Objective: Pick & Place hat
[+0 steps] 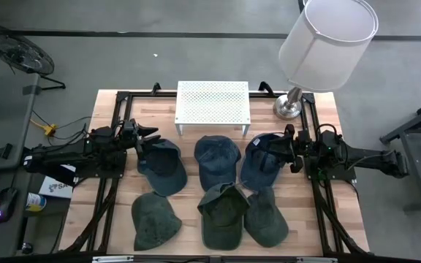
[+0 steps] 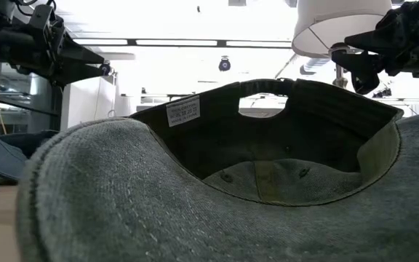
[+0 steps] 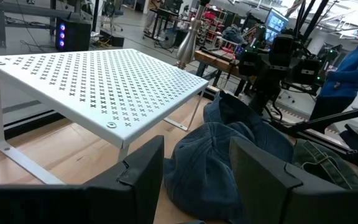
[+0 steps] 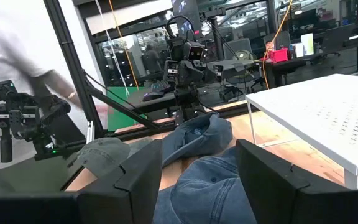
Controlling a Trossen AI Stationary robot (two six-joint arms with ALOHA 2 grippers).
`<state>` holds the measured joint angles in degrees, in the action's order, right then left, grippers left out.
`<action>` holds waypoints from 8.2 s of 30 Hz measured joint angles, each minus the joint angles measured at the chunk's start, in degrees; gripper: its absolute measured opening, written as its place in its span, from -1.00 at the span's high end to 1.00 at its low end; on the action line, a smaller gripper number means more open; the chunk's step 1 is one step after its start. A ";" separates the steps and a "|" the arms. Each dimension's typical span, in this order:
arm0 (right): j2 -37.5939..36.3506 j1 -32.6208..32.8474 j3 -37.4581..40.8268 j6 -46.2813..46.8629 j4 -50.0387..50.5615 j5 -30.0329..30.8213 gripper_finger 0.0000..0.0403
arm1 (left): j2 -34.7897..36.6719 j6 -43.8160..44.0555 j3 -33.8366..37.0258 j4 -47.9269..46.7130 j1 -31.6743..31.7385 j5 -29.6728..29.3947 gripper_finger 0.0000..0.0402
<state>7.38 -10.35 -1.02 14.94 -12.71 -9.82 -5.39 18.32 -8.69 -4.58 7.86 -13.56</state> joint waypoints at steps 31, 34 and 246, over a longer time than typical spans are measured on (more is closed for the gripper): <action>0.00 -0.01 -0.02 0.00 0.00 -0.02 0.03 | 0.00 0.01 0.00 -0.02 0.00 0.00 0.10; 0.00 -0.02 -0.01 0.00 0.00 -0.02 0.03 | 0.00 0.01 0.00 0.00 0.00 0.00 0.10; 43.65 52.61 -71.25 17.38 61.72 73.31 1.00 | 0.00 -1.56 0.00 2.30 0.01 -7.93 0.10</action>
<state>51.03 42.26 -72.27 32.32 49.01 63.48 -5.39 16.76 -8.69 -2.28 7.86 -21.49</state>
